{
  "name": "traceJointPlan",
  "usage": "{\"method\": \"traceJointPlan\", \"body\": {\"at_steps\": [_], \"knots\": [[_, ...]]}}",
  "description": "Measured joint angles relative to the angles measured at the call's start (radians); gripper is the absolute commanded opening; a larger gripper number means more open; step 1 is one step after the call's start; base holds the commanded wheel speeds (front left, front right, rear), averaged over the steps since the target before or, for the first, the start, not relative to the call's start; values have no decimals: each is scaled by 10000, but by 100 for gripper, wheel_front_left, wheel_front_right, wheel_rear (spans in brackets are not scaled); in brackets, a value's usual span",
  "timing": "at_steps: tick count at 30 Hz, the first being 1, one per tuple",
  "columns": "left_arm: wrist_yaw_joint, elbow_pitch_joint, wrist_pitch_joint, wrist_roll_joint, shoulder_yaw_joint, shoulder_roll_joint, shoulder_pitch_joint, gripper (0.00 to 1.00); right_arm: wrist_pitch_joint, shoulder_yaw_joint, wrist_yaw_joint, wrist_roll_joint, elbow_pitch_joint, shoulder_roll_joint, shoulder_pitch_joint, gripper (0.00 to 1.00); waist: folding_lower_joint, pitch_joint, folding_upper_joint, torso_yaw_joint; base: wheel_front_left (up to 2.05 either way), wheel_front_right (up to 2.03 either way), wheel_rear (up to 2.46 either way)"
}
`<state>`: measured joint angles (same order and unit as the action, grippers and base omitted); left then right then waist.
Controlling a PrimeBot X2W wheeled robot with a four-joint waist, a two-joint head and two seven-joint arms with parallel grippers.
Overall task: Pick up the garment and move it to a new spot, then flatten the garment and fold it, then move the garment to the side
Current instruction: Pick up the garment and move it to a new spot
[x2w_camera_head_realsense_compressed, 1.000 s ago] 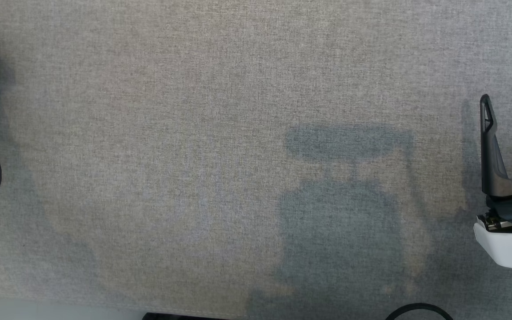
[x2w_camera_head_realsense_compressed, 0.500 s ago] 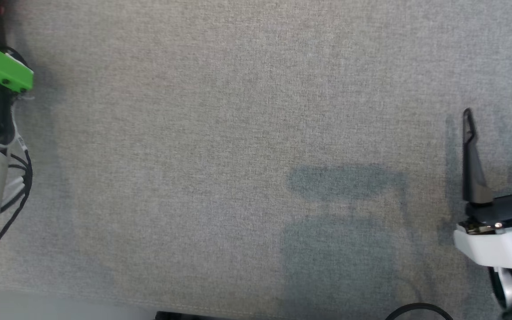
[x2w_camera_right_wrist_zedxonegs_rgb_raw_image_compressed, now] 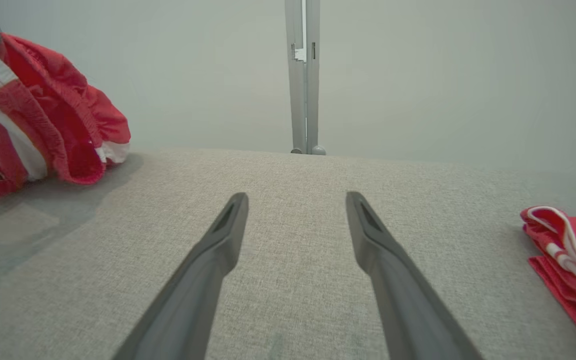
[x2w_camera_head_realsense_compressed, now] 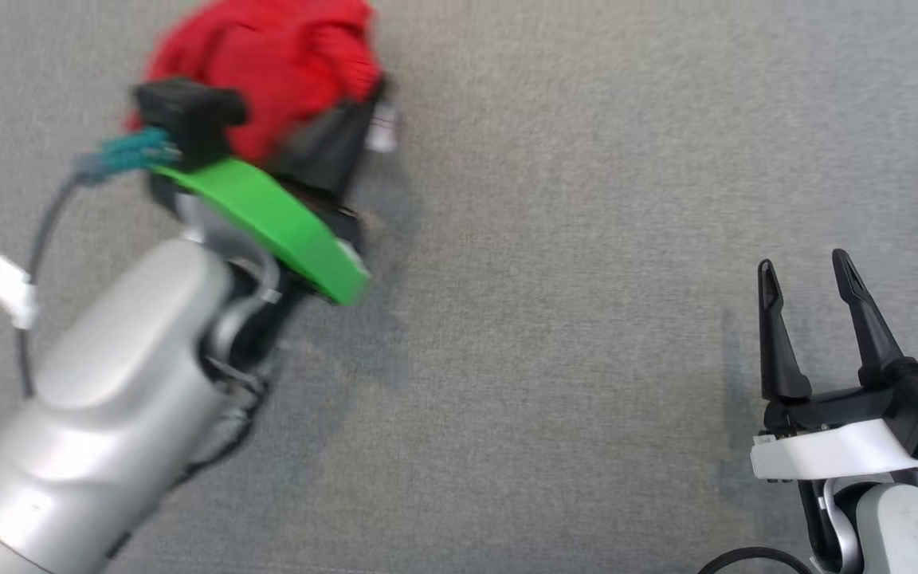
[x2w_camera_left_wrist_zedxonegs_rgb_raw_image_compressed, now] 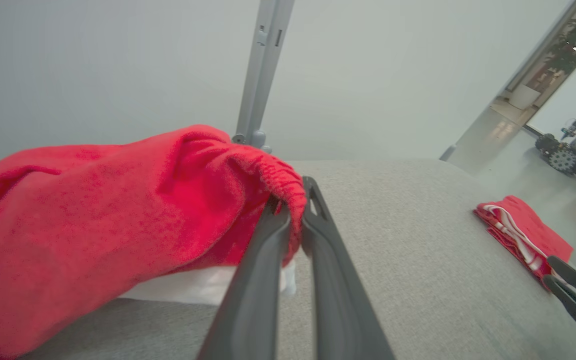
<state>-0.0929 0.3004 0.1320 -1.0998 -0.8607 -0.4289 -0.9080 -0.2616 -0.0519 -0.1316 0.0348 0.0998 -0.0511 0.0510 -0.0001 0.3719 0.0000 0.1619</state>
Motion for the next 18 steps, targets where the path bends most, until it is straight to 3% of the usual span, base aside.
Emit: {"method": "traceJointPlan", "body": {"at_steps": [5, 11, 15, 18], "knots": [[840, -2947, -782, -73, -608, 732, 285, 0, -2, -63, 0, 491, -236, 0, 116, 100, 0, -571, 0, -500, 0, 0, 0], [1808, -5398, -1498, -1129, -629, 1567, 574, 0, -2, -54, 2, 794, -462, 2, 138, 100, 0, -884, 1, -1210, 0, 0, 0], [2483, -5292, -1653, -1536, -458, 1513, 938, 0, -2, -59, 2, 903, -552, 4, 127, 100, 0, -994, 1, -1556, 0, 0, 0], [2644, -3701, -1498, -1977, -326, 1348, 1679, 0, -2, -4, 2, 980, -627, 4, 151, 100, 0, -1005, 0, -1810, 0, 0, 0]]}}
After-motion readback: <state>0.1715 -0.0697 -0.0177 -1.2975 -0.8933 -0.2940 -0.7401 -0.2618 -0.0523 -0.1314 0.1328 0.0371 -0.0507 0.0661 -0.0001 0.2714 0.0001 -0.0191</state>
